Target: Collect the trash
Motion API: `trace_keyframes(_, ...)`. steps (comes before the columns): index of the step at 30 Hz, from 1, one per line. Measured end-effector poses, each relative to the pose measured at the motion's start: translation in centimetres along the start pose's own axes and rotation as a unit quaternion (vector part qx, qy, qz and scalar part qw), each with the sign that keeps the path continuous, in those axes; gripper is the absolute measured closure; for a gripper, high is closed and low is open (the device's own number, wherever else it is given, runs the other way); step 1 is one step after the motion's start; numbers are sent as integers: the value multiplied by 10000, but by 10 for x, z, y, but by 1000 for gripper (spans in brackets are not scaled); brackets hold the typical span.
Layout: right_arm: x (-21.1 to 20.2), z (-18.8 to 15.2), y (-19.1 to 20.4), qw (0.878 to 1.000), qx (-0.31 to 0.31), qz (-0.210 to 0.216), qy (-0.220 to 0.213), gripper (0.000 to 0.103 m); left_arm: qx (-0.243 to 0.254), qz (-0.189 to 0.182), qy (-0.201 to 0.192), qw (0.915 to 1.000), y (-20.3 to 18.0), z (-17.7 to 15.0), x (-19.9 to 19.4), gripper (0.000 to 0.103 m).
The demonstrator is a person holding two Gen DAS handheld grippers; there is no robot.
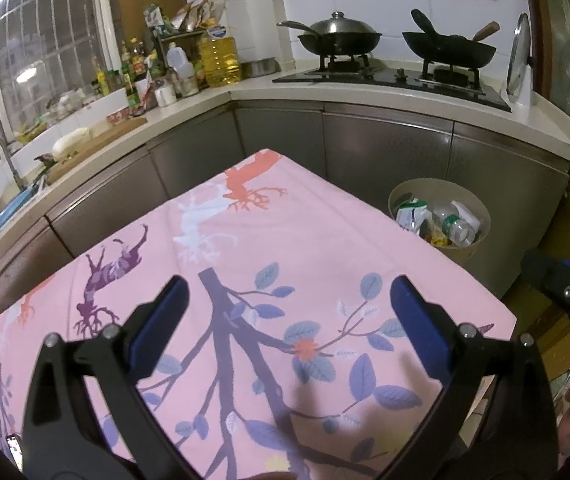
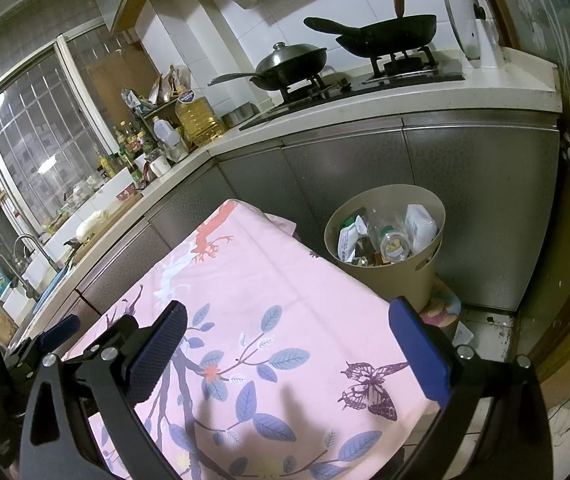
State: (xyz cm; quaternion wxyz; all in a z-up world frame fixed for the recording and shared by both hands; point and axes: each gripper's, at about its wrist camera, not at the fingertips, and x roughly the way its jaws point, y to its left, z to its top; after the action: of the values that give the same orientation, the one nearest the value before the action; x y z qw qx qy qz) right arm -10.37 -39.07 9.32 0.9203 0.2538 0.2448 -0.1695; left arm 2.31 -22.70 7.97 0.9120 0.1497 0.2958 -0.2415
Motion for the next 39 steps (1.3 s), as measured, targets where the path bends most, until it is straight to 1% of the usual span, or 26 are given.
trace_keyframes(7, 1, 1, 0, 10000, 0, -5, 1, 6, 51, -47, 98, 9999, -3, -4, 3, 6)
trace_keyframes(12, 4, -5, -4, 10000, 28, -9, 33, 6, 94, -53, 152, 9998, -7, -5, 6, 6)
trace_keyframes(28, 4, -7, -6, 10000, 30, -3, 45, 6, 76, -102, 191, 9997, -8, -7, 9, 6)
trace_keyframes(31, 4, -7, -6, 10000, 29, -3, 43, 6, 98, -51, 134, 9998, -9, -8, 9, 6)
trace_keyframes(39, 4, -6, -6, 10000, 28, -2, 46, 6, 169, -84, 126, 9997, -12, -8, 7, 6)
